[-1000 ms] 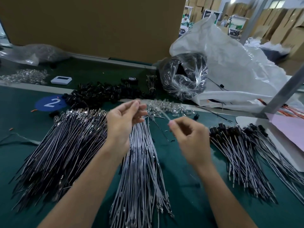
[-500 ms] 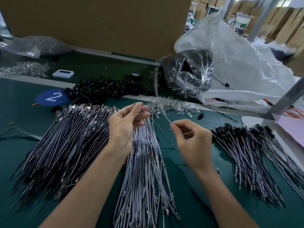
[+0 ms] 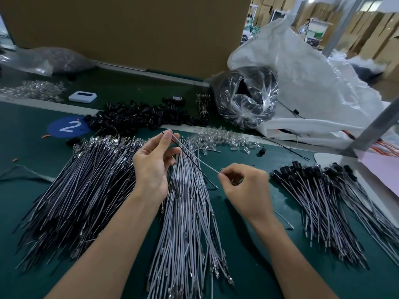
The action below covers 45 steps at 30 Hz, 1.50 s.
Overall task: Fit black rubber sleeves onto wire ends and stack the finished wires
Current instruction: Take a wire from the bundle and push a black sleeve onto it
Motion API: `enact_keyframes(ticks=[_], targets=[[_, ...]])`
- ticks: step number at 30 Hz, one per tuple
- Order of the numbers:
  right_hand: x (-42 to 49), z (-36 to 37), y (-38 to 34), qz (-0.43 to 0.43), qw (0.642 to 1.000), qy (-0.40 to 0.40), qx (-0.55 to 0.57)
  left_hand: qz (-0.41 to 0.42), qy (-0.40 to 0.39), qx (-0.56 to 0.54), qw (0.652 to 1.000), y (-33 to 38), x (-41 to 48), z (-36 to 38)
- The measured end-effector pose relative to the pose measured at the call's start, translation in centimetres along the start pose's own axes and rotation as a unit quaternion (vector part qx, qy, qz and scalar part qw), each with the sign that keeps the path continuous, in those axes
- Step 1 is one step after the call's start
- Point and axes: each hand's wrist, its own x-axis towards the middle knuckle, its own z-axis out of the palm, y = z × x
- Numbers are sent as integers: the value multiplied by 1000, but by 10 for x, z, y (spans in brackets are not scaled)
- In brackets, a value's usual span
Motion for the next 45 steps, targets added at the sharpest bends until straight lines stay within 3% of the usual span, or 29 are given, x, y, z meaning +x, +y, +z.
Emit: enact_keyframes(ticks=[8, 14, 19, 23, 25, 28, 30, 32, 34, 37, 42, 44, 45], targets=[[-4, 8, -1, 15, 997, -75, -20, 60, -25, 82, 995, -7, 1, 3], [-4, 15, -15, 14, 987, -47, 151, 57, -135, 65, 987, -15, -14, 16], [-3, 17, -13, 91, 961, -11, 259, 79, -150, 100, 980, -14, -14, 18], [3, 15, -4, 123, 965, 54, 225, 171, -89, 208, 959, -4, 8, 21], [4, 14, -3, 112, 970, 71, 204, 217, -38, 377, 900, 3, 35, 26], [3, 16, -2, 101, 976, 80, 178, 179, -31, 692, 698, 13, 82, 37], [1, 18, -1, 97, 976, 90, 173, 122, -42, 801, 585, 17, 105, 40], [2, 19, 0, 86, 978, 98, 165, 91, -61, 852, 512, 18, 118, 40], [2, 22, -1, 76, 980, 89, 160, 97, -67, 871, 478, 18, 126, 39], [0, 25, -2, 54, 984, 73, 152, 131, -63, 871, 470, 18, 134, 39], [1, 26, -2, 55, 983, 76, 155, 159, -60, 852, 496, 20, 132, 37], [1, 24, -3, 59, 981, 77, 166, 187, -53, 804, 561, 18, 128, 39], [2, 23, -4, 63, 980, 80, 172, 189, -55, 759, 621, 18, 124, 40]])
